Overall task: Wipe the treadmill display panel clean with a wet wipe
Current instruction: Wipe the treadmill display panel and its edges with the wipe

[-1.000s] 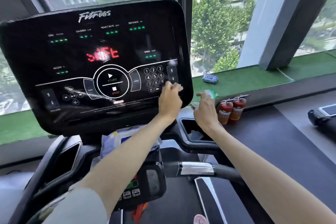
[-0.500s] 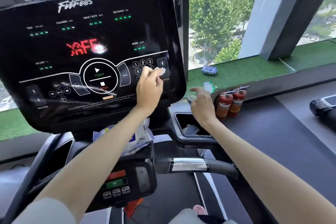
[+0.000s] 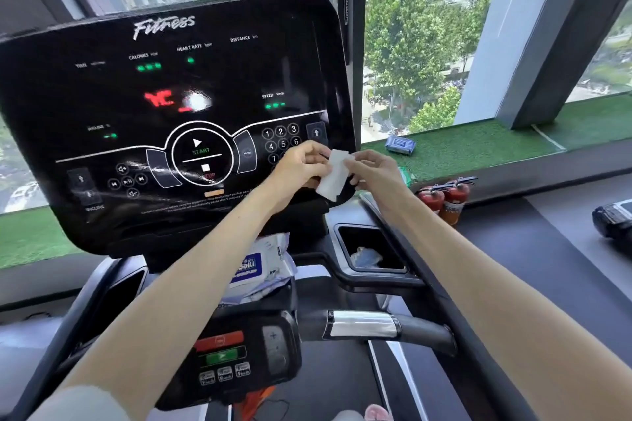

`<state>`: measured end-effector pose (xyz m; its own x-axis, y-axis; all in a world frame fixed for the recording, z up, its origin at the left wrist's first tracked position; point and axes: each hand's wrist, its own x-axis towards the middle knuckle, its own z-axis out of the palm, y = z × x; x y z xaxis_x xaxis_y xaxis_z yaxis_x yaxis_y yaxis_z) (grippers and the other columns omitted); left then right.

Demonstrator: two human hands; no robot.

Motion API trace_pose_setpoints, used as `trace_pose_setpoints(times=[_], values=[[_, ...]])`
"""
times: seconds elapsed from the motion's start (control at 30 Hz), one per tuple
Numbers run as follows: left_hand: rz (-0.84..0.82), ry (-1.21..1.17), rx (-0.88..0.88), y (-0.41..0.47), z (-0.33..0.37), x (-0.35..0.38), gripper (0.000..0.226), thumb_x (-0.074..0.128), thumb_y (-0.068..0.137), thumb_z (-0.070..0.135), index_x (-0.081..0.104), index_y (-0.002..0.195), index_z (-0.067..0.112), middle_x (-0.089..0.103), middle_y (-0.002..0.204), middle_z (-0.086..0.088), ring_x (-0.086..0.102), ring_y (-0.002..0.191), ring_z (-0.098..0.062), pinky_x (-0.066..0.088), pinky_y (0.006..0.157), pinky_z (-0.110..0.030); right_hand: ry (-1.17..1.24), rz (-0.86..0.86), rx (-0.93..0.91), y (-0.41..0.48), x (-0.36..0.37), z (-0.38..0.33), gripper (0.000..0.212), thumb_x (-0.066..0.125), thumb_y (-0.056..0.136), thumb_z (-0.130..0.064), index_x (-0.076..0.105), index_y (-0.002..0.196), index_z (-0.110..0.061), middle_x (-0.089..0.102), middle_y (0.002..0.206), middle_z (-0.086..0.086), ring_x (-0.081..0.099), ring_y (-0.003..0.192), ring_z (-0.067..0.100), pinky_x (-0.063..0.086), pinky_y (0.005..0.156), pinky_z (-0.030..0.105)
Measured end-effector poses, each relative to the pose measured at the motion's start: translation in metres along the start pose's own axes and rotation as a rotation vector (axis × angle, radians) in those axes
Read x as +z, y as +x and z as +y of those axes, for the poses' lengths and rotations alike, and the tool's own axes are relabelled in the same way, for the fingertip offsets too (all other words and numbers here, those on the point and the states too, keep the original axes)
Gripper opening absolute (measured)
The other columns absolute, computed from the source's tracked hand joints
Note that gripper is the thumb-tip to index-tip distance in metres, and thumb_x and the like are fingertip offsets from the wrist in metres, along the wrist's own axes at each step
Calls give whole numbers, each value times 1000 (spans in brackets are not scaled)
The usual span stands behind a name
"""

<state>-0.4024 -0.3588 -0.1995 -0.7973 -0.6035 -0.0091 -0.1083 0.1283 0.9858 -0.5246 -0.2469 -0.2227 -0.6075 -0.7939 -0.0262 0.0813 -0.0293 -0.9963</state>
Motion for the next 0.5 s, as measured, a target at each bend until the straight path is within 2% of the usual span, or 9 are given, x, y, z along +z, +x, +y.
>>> trace_pose_setpoints(times=[0.1,0.17,0.23,0.3,0.33,0.4,0.43,0.5], values=[[31,-7,38,-3,-6,1,19,67,83,10,59,95,22,60,92,4,57,83,-9,46,70,-23,-4,11,20,2,6,0,8,65,85,-12,60,80,-13,60,67,4,54,53,10,42,55,23],[104,105,100,-5,-9,9,27,73,78,12,58,99,20,60,96,0,56,85,-9,47,74,-20,47,34,64,2,11,1,6,65,85,-12,61,81,-12,62,67,5,56,53,11,44,53,22],[280,254,187,-3,-11,14,27,69,77,6,56,97,17,60,90,3,56,84,-10,45,73,-18,73,82,93,4,15,7,5,63,86,-13,62,82,-11,64,68,8,57,54,12,43,51,20],[442,477,273,1,-14,13,19,60,79,3,54,92,16,59,83,5,55,79,-13,45,69,-23,-33,164,81,6,15,19,6,56,89,-11,62,87,-12,64,71,8,56,56,14,42,48,18],[481,613,316,4,-15,12,14,56,80,3,55,89,14,58,83,4,55,77,-16,45,69,-29,-118,204,66,7,14,25,10,52,89,-9,61,91,-12,63,73,7,56,59,14,43,50,18],[502,818,364,11,-18,14,9,51,84,2,57,88,8,54,92,-2,53,75,-21,44,65,-35,-308,241,31,5,11,35,19,49,88,-8,61,101,-12,64,79,6,60,71,19,49,64,28],[510,871,376,14,-20,18,11,48,86,1,58,89,5,50,95,-4,52,74,-22,44,63,-36,-391,241,4,4,10,39,22,48,88,-8,60,106,-13,64,81,4,61,78,21,50,73,33],[520,916,406,20,-22,26,11,47,88,-1,57,91,3,47,95,-6,53,73,-23,46,60,-39,-514,233,-60,0,12,42,27,47,88,-6,57,112,-13,60,82,1,58,84,21,47,77,35]])
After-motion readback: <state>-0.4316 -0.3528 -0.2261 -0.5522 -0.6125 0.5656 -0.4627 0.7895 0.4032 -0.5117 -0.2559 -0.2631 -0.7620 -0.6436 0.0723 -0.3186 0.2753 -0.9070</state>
